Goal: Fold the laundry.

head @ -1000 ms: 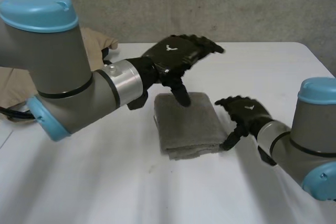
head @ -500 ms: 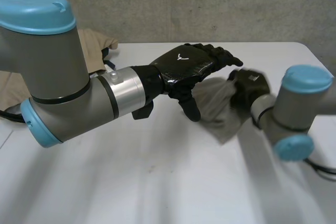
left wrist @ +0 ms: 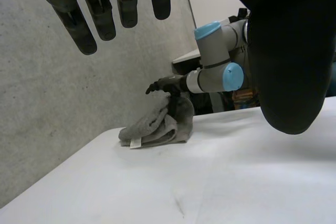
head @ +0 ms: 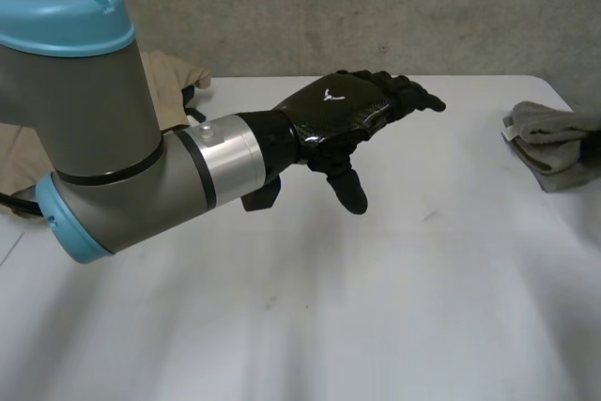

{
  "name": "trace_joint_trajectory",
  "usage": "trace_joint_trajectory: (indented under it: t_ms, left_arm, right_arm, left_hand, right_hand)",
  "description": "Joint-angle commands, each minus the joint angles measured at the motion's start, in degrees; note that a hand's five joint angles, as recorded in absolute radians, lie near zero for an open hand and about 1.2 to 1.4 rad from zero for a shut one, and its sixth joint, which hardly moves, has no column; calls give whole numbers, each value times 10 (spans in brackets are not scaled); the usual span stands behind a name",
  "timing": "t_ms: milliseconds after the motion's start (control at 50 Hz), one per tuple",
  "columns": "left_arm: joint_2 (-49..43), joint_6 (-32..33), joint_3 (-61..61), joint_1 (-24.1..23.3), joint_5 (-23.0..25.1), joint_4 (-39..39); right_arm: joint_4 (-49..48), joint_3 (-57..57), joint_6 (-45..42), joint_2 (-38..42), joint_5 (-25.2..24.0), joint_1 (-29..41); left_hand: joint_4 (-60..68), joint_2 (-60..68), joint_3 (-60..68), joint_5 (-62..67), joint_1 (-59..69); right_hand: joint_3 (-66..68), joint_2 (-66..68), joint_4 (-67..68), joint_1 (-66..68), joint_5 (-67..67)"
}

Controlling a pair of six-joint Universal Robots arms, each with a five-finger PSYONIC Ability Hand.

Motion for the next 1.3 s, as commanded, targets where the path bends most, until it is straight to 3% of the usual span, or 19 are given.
trace_joint_trajectory:
  t_ms: [20, 120, 200, 280, 380, 460, 600, 680, 860, 900, 940, 980, 1040, 1180, 1260, 1300]
  left_arm:
    - [-1, 0, 5, -4, 0, 0]
    - [0, 0, 3, -7, -18, 0]
    - [1, 0, 8, -2, -77, 10]
    - [2, 2, 21, 13, -168, 43]
    - [6, 11, 43, 85, -316, 90]
    - [-17, 30, 57, 150, -378, 106]
    - [-130, 154, 94, 254, -382, 142]
    - [-211, 215, 130, 289, -380, 192]
    - [-372, 255, 238, 326, -351, 242]
    - [-396, 255, 268, 331, -328, 242]
    - [-403, 253, 282, 332, -315, 241]
    - [-404, 250, 284, 329, -311, 245]
    - [-392, 247, 281, 322, -321, 246]
    - [-212, 189, 159, 263, -349, 242]
    - [-102, 95, 70, 213, -353, 231]
    - [-57, 26, 30, 166, -352, 205]
  right_arm:
    - [36, 18, -12, -28, -22, -14]
    - [53, 58, -84, -94, -36, -9]
    - [41, 127, -145, -152, -37, -11]
    - [-18, 260, -167, -235, -62, -12]
    - [-188, 534, -170, -437, -162, -4]
    - [-289, 706, -170, -543, -206, 34]
    - [-372, 923, -192, -662, -223, 143]
    - [-380, 994, -220, -686, -223, 167]
    - [-371, 1035, -266, -684, -213, 185]
    - [-371, 1040, -271, -684, -212, 185]
    - [-371, 1041, -271, -687, -212, 184]
    - [-371, 1041, -271, -691, -212, 182]
    - [-370, 1044, -271, -699, -205, 181]
    - [-354, 1036, -266, -714, -151, 180]
    - [-328, 1022, -258, -719, -123, 181]
    - [-312, 1013, -246, -719, -110, 181]
  left_hand:
    - [-19, -16, -26, -28, 2]
    - [-18, -16, -25, -28, 2]
    - [-18, -16, -25, -28, 2]
    - [-18, -16, -25, -28, 2]
    - [-19, -16, -26, -28, 2]
    - [-19, -16, -26, -28, 2]
    - [-16, -14, -24, -26, 4]
    - [-16, -14, -24, -26, 4]
    - [-3, -1, -10, -13, 17]
    - [84, 86, 76, 74, 104]
    - [310, 312, 303, 301, 331]
    - [680, 682, 672, 670, 700]
    - [681, 684, 674, 672, 702]
    - [681, 684, 674, 672, 702]
    - [681, 684, 674, 672, 702]
    - [681, 684, 674, 672, 702]
  right_hand:
    - [-56, -46, -73, -29, -59]
    - [-56, -46, -73, -29, -59]
    - [-56, -46, -73, -29, -59]
    - [-56, -46, -73, -29, -59]
    - [-56, -46, -73, -29, -59]
    - [-56, -46, -73, -29, -59]
    - [-56, -46, -73, -29, -59]
    - [-56, -46, -73, -29, -59]
    - [-56, -46, -73, -29, -59]
    - [-56, -46, -73, -29, -59]
    - [-56, -46, -73, -29, -59]
    - [-56, -46, -73, -29, -59]
    - [-56, -46, -73, -29, -59]
    - [-56, -46, -73, -29, -59]
    - [-56, -46, -73, -29, -59]
    - [-56, -46, -73, -29, -59]
